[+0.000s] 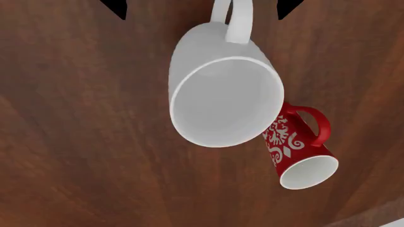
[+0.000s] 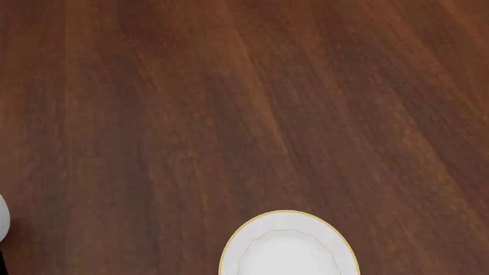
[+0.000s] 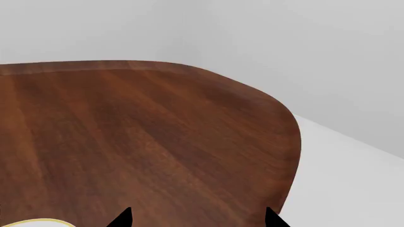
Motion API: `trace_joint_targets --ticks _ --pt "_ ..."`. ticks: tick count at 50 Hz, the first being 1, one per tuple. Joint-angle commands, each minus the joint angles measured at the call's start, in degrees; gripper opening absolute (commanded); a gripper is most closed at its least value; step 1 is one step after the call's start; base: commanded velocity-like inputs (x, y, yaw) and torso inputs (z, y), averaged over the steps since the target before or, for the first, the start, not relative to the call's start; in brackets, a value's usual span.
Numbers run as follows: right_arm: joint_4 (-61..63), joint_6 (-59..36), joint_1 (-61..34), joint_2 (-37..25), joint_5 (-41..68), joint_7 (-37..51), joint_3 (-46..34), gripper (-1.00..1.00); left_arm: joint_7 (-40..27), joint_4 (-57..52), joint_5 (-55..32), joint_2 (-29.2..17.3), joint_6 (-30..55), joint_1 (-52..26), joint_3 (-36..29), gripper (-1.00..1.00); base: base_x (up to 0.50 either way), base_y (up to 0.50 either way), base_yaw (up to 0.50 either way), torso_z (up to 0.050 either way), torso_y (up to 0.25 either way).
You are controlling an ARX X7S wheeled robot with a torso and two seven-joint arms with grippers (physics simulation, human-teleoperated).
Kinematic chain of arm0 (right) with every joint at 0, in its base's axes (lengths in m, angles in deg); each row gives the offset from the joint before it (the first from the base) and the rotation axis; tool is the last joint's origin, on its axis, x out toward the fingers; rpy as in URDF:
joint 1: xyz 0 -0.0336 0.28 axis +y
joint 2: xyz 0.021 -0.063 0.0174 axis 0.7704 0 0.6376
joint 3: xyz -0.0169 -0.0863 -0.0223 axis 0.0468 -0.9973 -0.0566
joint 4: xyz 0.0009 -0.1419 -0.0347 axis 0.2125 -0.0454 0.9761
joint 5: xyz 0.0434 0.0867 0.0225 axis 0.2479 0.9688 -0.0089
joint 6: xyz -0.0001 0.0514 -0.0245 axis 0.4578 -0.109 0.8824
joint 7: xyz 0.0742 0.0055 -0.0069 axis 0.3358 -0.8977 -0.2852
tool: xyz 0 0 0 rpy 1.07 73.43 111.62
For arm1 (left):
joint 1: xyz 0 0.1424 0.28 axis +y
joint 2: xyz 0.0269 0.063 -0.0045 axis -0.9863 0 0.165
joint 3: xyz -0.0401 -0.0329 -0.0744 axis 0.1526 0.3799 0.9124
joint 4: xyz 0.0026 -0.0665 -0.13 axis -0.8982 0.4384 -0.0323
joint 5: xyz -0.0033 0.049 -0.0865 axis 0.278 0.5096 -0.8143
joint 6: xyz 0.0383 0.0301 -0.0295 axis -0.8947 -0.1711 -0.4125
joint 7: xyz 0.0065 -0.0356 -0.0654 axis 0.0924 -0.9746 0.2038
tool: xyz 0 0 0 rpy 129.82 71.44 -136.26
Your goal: Put the white mug on the plate.
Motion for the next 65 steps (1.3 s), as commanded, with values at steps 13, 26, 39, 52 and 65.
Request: trace_joint_targets --ticks 13,26,39,52,65 --pt "0.19 -0.62 -0.41 -0.07 -0.01 0.47 -0.42 1.0 1.62 8.19 2.33 0.32 -1.87 -3.68 -1.86 1.0 0.0 0.0 0.0 0.0 0.0" --pt "0.58 -0.83 -0.09 0.01 0.03 0.91 -0.42 1.0 2.55 12.06 3.48 0.71 -2.87 -5.61 -3.13 1.0 0.0 0.0 0.0 0.0 0.0" --pt "-0.07 -0.38 -0.29 -0.19 0.28 0.38 -0.37 1.0 2.4 14.17 3.77 0.95 -3.18 -5.7 -3.05 1.0 0.0 0.0 0.0 0.0 0.0" --pt "-0.95 0.76 0.16 0.03 0.09 -0.25 -0.41 1.0 3.21 18.33 4.74 1.5 -4.92 -6.07 -3.45 1.0 0.0 0.0 0.0 0.0 0.0" --pt "-2.13 2.25 0.71 0.35 -0.13 -1.07 -0.36 1.0 4.52 22.4 5.34 2.18 -7.06 -7.3 -3.65 1.0 0.0 0.0 0.0 0.0 0.0"
